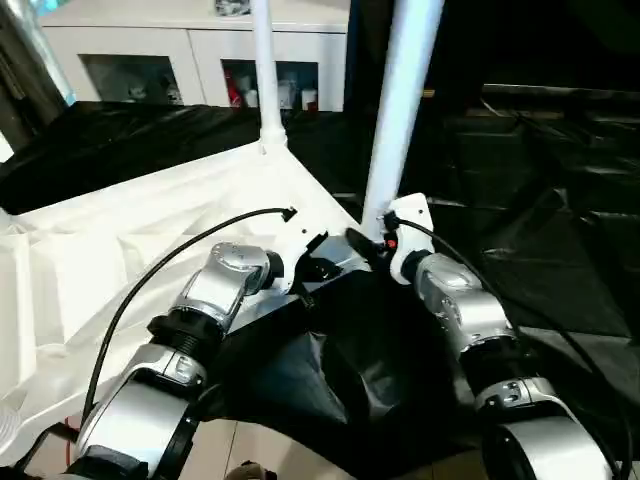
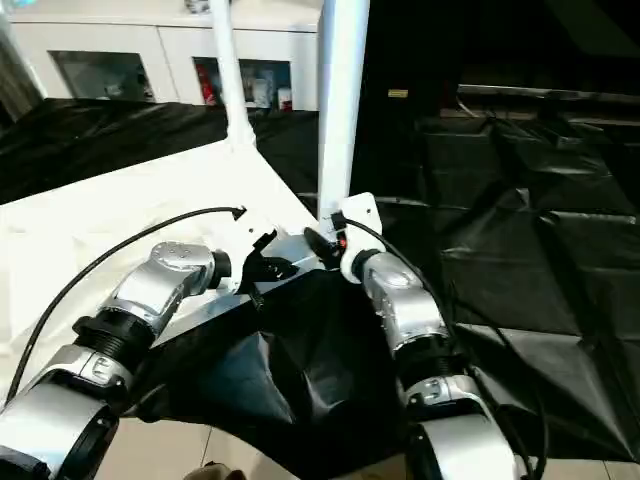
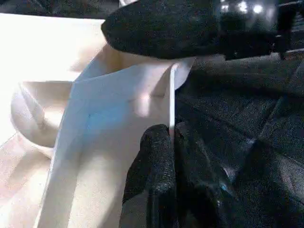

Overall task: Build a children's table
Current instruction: Rotate leg to tighten

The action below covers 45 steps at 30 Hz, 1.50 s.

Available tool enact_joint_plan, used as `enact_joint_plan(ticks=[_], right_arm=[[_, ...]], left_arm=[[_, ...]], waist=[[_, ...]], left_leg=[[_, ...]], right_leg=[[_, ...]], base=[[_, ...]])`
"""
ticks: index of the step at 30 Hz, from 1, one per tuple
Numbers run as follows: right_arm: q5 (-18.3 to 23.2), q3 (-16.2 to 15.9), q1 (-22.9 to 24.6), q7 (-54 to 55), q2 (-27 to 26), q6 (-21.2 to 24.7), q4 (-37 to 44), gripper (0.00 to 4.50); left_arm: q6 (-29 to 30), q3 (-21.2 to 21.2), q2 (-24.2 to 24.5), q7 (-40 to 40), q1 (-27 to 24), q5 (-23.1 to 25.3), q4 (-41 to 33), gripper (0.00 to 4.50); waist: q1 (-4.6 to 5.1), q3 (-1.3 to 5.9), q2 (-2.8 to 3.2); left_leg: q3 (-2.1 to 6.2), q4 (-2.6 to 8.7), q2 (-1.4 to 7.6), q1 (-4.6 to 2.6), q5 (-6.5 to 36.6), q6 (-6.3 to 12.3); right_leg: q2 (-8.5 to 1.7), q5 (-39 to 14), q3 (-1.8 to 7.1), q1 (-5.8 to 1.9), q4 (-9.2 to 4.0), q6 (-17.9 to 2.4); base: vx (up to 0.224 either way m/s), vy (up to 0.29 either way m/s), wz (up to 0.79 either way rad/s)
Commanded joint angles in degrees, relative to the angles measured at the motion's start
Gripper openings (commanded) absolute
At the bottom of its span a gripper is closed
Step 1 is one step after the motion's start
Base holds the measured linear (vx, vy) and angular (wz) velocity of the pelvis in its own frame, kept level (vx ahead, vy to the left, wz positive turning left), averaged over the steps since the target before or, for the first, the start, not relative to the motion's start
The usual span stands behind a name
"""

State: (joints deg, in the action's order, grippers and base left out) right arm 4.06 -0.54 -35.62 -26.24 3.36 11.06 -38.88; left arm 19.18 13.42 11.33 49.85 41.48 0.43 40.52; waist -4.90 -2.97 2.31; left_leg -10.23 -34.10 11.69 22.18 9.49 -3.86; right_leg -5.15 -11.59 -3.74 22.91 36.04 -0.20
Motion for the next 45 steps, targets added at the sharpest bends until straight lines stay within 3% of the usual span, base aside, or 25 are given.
enact_joint_plan(ticks=[1, 5, 10, 12, 15, 21, 27, 32, 34, 36, 37, 38, 41, 45], right_arm=[[1.3, -6.5, 1.0, -9.0, -1.7, 1.3, 1.1, 3.91], [1.2, -10.4, 2.8, -20.0, 3.8, 0.6, 5.4, 3.91], [1.2, -13.6, 5.0, -32.2, 10.4, 0.2, 10.0, 3.91], [1.2, -13.6, 5.0, -32.2, 10.4, 0.2, 10.0, 3.91], [1.1, -13.9, 5.3, -35.4, 12.4, 0.1, 10.6, 3.91], [2.3, -14.2, 5.6, -39.5, 14.7, 0.5, 12.3, 3.6], [2.2, -14.5, 6.5, -40.2, 14.2, 0.7, 12.4, 3.03], [2.3, -13.9, 7.1, -37.1, 12.5, 1.4, 12.1, 2.78], [1.5, -11.2, 6.4, -28.0, 9.0, 2.1, 9.5, 2.77], [1.1, -7.5, 4.8, -15.9, 4.3, 3.3, 5.4, 2.76], [1.1, -7.5, 4.8, -15.9, 4.3, 3.3, 5.4, 2.76], [1.3, -5.7, 3.8, -10.3, 2.0, 4.0, 3.1, 2.75], [1.3, -3.4, 1.6, 0.4, -3.5, 2.8, -2.2, 2.75], [1.3, -3.5, 0.8, 1.9, -5.5, 0.9, -3.8, 2.75]], left_arm=[[-2.8, 0.4, -0.4, 1.9, 1.0, -0.8, -3.5, 0.0], [-4.1, 2.0, 2.7, 7.8, -1.4, -1.1, -6.0, 0.0], [-6.1, 4.2, 7.3, 16.7, -4.1, -1.9, -9.4, 0.0], [-6.1, 4.2, 7.3, 16.7, -4.1, -1.9, -9.4, 0.0], [-6.8, 5.0, 9.7, 20.3, -5.4, -2.0, -10.9, 0.0], [-8.7, 5.8, 13.1, 25.9, -8.1, -2.8, -14.1, 0.0], [-8.5, 5.8, 13.1, 25.3, -8.5, -2.4, -14.2, 0.0], [-7.6, 4.9, 12.1, 23.5, -8.7, -2.6, -13.9, 0.0], [-4.9, 2.9, 9.8, 18.3, -7.4, -2.6, -12.2, 0.0], [-2.5, 0.6, 6.6, 10.6, -5.0, -2.0, -9.0, 0.0], [-2.5, 0.6, 6.6, 10.6, -5.0, -2.0, -9.0, 0.0], [-1.6, -0.5, 4.7, 6.6, -3.5, -1.7, -7.0, 0.0], [-0.5, -2.4, -0.4, -1.7, 0.5, -1.8, -2.6, 0.0], [-1.7, -2.0, -2.3, -3.1, 1.5, -1.4, -1.8, 0.0]], waist=[[-0.12, 4.07, -0.16], [-0.24, 4.12, -0.16], [-0.62, 4.12, -0.42], [-0.63, 3.91, -0.2], [-0.94, 3.83, -0.35], [-1.03, 4.11, -0.46], [-1.29, 3.93, -0.53], [-1.23, 3.92, -0.49], [-0.93, 3.78, -0.06], [-0.38, 3.53, -0.29], [-0.25, 3.57, -0.31], [0.21, 3.59, -0.29], [0.37, 3.95, -0.23], [0.18, 4.19, 0.01]], left_leg=[[0.49, 4.13, 1.02, -0.94, 12.6, 0.95], [0.35, 3.94, 1.16, -0.86, 10.8, 2.06], [0.23, 3.79, 1.37, -0.83, 10.4, 3.23], [0.21, 3.96, 1.44, -1.03, 12.0, 2.85], [0.33, 4.23, 1.64, -1.18, 13.7, 1.78], [0.22, 3.97, 1.53, -0.96, 10.8, 2.44], [0.15, 4.08, 1.53, -1.09, 12.0, 1.94], [0.19, 4.12, 1.48, -1.04, 11.8, 1.58], [0.17, 4.24, 1.46, -1.11, 12.5, 0.89], [0.25, 4.47, 1.22, -1.37, 15.2, -0.89], [0.37, 4.53, 1.16, -1.46, 15.6, -1.3], [0.51, 4.63, 1.15, -1.23, 15.5, -1.75], [0.39, 4.32, 0.94, -1.27, 13.9, -1.71], [0.37, 4.05, 0.91, -0.95, 11.0, -0.13]], right_leg=[[-2.97, -5.6, 2.2, -3.15, -4.43, -13.1], [-2.79, -1.8, 2.2, -3.12, -4.04, -13.8], [-2.83, -1.4, 2.15, -3.15, -3.92, -14.3], [-2.93, -4.4, 2.19, -2.76, -4.2, -14.6], [-3.09, -7.9, 2.25, -2.74, -4.37, -14.1], [-2.95, -3.6, 2.26, -2.81, -3.82, -14.5], [-3.01, -6.9, 2.33, -2.57, -4.16, -13.9], [-2.96, -6.7, 2.33, -2.57, -4.15, -13.6], [-2.93, -7.7, 2.44, -2.37, -4.19, -13.5], [-3.01, -13.0, 2.48, -2.11, -4.76, -12.8], [-3.11, -14.3, 2.42, -2.19, -4.9, -12.4], [-3.1, -14.7, 2.41, -2.37, -4.91, -11.8], [-3.03, -11.7, 2.42, -2.37, -4.91, -11.7], [-2.88, -5.3, 2.3, -2.75, -4.4, -12.6]], base=[[0.0, 0.0, 0.0], [0.0, 0.0, 0.0], [0.0, 0.0, 0.0], [0.0, 0.0, 0.0], [0.0, 0.0, 0.0], [0.0, 0.0, 0.0], [0.0, 0.0, 0.0], [0.0, 0.0, 0.0], [0.0, 0.0, 0.0], [0.0, 0.0, 0.0], [0.0, 0.0, 0.0], [0.0, 0.0, 0.0], [0.0, 0.0, 0.0], [0.0, 0.0, 0.0]])
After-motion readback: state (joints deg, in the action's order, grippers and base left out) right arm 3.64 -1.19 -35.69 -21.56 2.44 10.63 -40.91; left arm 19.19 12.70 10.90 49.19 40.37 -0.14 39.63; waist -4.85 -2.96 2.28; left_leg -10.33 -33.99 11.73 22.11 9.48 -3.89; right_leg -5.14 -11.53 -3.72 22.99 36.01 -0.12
